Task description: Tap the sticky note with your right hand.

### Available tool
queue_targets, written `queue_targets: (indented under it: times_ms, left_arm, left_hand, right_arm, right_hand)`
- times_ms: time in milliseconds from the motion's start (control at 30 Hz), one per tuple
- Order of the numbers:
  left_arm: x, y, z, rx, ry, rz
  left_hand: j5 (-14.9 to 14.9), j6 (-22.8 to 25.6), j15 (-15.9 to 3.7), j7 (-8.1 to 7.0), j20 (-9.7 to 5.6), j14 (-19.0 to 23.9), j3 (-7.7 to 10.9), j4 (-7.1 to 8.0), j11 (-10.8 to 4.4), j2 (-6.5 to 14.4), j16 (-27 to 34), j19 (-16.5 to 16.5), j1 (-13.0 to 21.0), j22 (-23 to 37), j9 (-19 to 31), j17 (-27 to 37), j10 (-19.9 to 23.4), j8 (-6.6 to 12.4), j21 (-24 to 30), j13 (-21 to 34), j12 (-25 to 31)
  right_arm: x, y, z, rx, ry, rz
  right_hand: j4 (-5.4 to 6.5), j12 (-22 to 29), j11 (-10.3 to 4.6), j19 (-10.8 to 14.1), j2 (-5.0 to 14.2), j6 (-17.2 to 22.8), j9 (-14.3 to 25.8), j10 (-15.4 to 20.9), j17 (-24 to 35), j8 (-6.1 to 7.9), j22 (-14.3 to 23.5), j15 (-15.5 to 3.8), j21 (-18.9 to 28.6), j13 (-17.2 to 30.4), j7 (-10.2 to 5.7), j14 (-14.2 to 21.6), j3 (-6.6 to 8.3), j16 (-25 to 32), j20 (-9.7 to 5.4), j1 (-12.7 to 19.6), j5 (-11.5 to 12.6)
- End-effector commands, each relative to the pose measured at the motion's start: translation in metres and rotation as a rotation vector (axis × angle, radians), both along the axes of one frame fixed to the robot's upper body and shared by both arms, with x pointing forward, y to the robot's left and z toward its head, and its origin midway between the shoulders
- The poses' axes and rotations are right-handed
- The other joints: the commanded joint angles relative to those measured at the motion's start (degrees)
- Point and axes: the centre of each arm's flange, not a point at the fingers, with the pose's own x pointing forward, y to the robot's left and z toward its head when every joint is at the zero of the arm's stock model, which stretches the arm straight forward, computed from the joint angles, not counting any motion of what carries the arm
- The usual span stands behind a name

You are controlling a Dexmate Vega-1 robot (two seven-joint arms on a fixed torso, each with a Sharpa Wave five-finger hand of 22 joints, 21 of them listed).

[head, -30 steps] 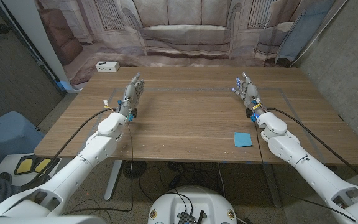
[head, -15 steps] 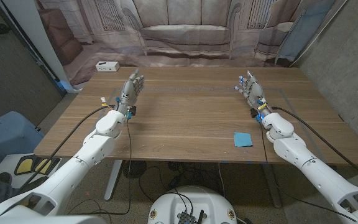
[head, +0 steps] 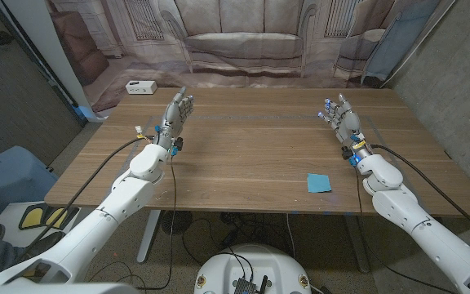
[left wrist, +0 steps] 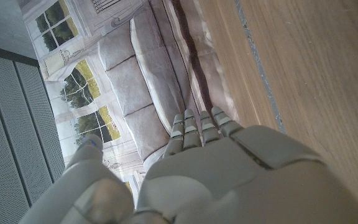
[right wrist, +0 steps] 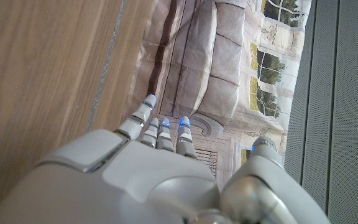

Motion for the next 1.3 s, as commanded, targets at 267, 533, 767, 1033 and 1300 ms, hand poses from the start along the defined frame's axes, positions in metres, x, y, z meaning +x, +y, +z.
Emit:
queue_targets:
  times_ms: [267,533,767,1033,1300]
  left_arm:
    - [-0.008,0.020,0.004,0.028,0.017,0.014]
    - [-0.003,0.020,0.005,0.024,0.017,-0.005]
    - [-0.003,0.023,0.008,0.025,0.008,0.019]
    - [-0.002,0.026,0.007,0.012,0.016,0.032]
    - [0.001,0.027,0.003,0.003,0.031,0.049]
  left_hand:
    - [-0.12,1.05,0.06,0.00,0.22,0.97,0.02,-0.64,-0.05,0.26,0.36,-0.20,0.89,0.19,0.23,0.10,1.19,0.18,-0.40,0.19,0.23]
    - [-0.13,1.22,0.09,0.14,0.03,1.11,0.05,-0.77,-0.01,0.38,0.22,-0.37,1.00,0.19,0.24,0.09,1.34,0.06,-0.62,0.19,0.13]
    - [-0.13,1.49,0.05,0.26,-0.06,1.36,0.09,-0.89,-0.24,0.54,0.13,-0.29,1.11,0.19,0.24,0.09,1.65,-0.02,-0.75,0.20,0.09]
    - [-0.14,1.83,0.12,0.17,-0.05,1.71,0.13,-1.04,0.08,0.71,0.04,-0.03,1.22,0.19,0.25,0.09,2.12,-0.10,-0.84,0.21,0.07]
    - [-0.15,2.34,0.10,0.10,0.15,2.39,0.17,-1.21,0.04,0.88,0.06,0.62,1.35,0.19,0.26,0.10,2.64,-0.14,-0.79,0.21,0.04]
  right_arm:
    - [-0.044,0.008,-0.013,-0.019,-0.023,-0.029]
    - [-0.057,0.010,-0.016,-0.024,-0.031,-0.034]
    - [-0.069,0.008,-0.020,-0.028,-0.037,-0.044]
    - [-0.077,0.004,-0.029,-0.033,-0.023,-0.031]
    - [-0.087,-0.001,-0.037,-0.062,-0.011,-0.044]
  right_hand:
    - [-0.12,0.28,0.07,1.52,0.22,0.97,0.26,1.02,0.13,0.43,0.28,0.19,-0.08,0.14,0.71,0.89,0.36,0.33,0.13,0.45,0.34]
    - [-0.28,0.40,0.17,2.24,0.22,1.46,0.27,1.71,0.11,0.53,0.27,0.26,-0.12,0.17,0.83,1.55,0.42,0.40,0.34,0.65,0.35]
    - [-0.41,0.59,0.16,3.72,0.26,2.08,0.28,3.08,0.16,0.56,0.29,0.25,-0.19,0.20,0.92,3.33,0.46,0.73,0.15,0.75,0.35]
    - [-0.55,0.83,0.19,4.72,0.17,2.89,0.29,4.23,0.17,0.75,0.29,0.57,-0.20,0.21,1.05,4.30,0.47,0.87,0.57,0.86,0.35]
    - [-0.62,0.60,0.31,4.51,0.13,3.05,0.30,4.04,0.18,0.71,0.30,0.53,-0.54,0.22,1.08,4.04,0.46,0.61,0.59,0.91,0.35]
